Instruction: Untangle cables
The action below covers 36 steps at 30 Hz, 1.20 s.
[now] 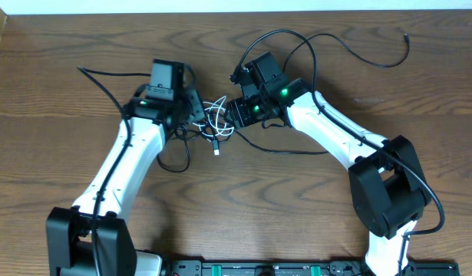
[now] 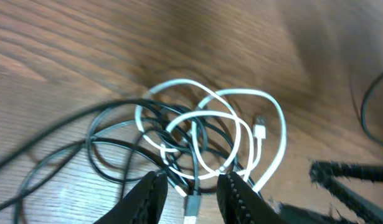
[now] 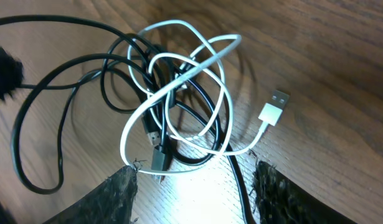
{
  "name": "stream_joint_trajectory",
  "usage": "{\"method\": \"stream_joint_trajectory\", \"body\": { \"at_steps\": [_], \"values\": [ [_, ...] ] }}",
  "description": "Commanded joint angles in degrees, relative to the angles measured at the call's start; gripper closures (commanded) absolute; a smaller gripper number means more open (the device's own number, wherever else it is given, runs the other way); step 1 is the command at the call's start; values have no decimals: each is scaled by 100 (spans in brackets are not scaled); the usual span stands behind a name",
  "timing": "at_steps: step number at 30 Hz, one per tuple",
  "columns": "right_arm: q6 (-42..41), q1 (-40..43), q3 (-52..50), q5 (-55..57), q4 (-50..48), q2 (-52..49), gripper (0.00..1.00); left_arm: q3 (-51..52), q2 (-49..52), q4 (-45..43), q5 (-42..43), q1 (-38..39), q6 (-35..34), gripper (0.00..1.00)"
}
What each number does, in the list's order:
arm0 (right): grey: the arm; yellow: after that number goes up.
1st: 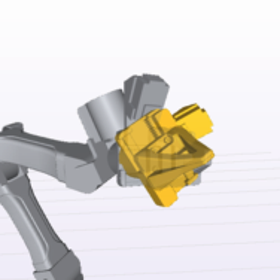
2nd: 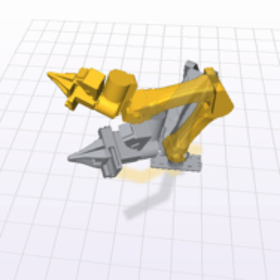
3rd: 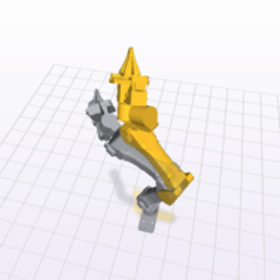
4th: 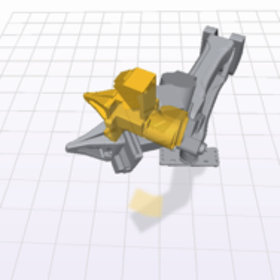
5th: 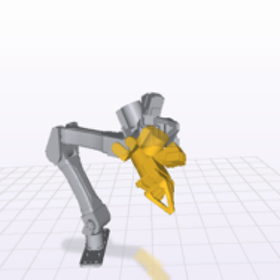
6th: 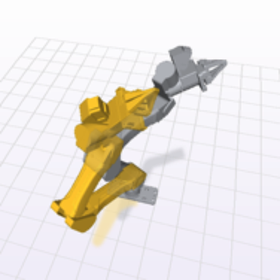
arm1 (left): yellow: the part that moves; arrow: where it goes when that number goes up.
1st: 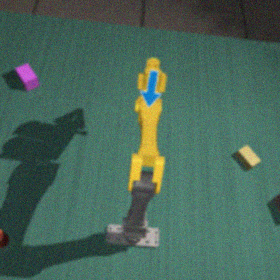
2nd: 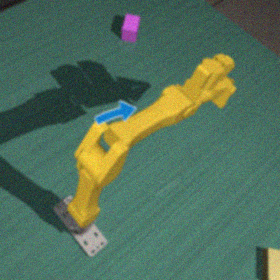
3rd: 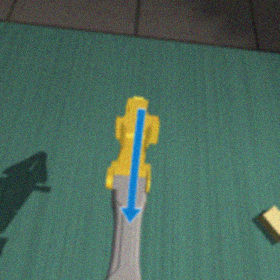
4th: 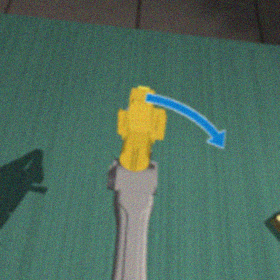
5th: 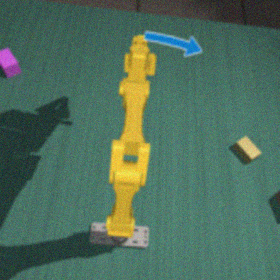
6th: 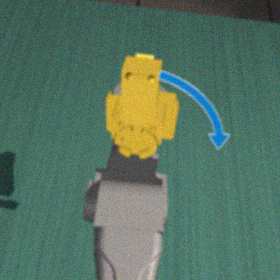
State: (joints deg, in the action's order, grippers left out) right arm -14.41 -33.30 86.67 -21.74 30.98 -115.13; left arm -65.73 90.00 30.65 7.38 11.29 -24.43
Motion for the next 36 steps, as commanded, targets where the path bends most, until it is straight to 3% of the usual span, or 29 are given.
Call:
{"method": "stream_joint_trajectory", "body": {
  "at_steps": [1, 14, 26, 27, 29, 36],
  "values": [
    [125, -13, 52, 83, 87, -105, 42, 223, 302, 17, -59, 133, -144, 68],
    [190, -83, 52, -22, -26, -105, 41, 227, 1462, -868, -767, 24, -142, 69],
    [212, -87, 52, -22, -647, -107, 39, 369, 1987, -1145, -728, -109, -140, 69],
    [236, -87, 52, -22, -643, -107, 39, 369, 1991, -1152, -697, -111, -140, 70],
    [251, -87, 52, -20, -632, -107, 39, 369, 1991, -1158, -697, -127, -140, 85],
    [251, -87, 52, -22, -586, -107, 39, 369, 2168, -1202, -1198, -136, -260, 78]
  ]
}}
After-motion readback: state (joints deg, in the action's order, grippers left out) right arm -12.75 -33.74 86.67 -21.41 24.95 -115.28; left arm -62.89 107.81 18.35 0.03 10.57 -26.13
